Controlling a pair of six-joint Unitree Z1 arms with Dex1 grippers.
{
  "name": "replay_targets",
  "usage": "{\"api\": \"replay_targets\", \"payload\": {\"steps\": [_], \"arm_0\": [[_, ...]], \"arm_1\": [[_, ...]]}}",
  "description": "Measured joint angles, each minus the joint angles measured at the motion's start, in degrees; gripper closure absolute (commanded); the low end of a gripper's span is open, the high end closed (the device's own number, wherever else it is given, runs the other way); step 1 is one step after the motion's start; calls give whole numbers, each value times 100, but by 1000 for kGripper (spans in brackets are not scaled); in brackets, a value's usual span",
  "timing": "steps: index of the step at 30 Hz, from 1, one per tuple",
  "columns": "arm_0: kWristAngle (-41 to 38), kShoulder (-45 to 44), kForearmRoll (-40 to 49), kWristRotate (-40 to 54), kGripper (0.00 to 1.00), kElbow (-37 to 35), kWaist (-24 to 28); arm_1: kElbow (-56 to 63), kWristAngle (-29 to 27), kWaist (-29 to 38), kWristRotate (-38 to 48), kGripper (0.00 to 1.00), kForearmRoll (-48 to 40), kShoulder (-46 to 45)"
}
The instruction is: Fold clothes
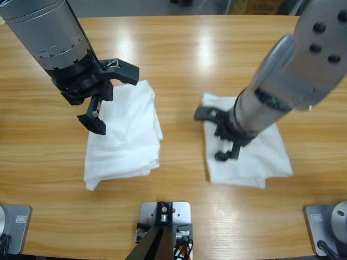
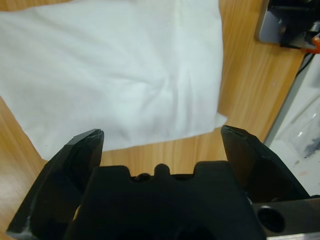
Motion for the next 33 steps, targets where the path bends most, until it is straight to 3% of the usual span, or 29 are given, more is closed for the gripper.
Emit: {"api": "replay_targets", "payload": {"steps": [4, 11, 14, 19, 22, 27, 33], "arm_0": [[-139, -47, 0, -384, 49, 37, 0], [-1239, -158, 0, -2618, 0, 137, 227], [-1465, -410, 0, -3121, 0, 375, 445], [-1526, -844, -88, -4069, 0, 847, 546], [-1466, -1042, -368, -4763, 0, 1228, 533], [-855, -1344, -622, -5578, 0, 1662, 409], [-698, -1405, -894, -6046, 0, 1983, 70]], "arm_1": [[59, 7, 182, 267, 77, -5, -410], [-272, -543, 217, 1298, 82, 229, -1571], [-319, -709, 219, 2279, 78, 438, -1630], [-179, -947, 220, 4833, 78, 706, -1365], [-112, -936, 221, 5723, 78, 674, -1002], [190, -736, 221, 6149, 81, 136, -396], [587, -590, 78, 6091, 82, -618, -190]]}}
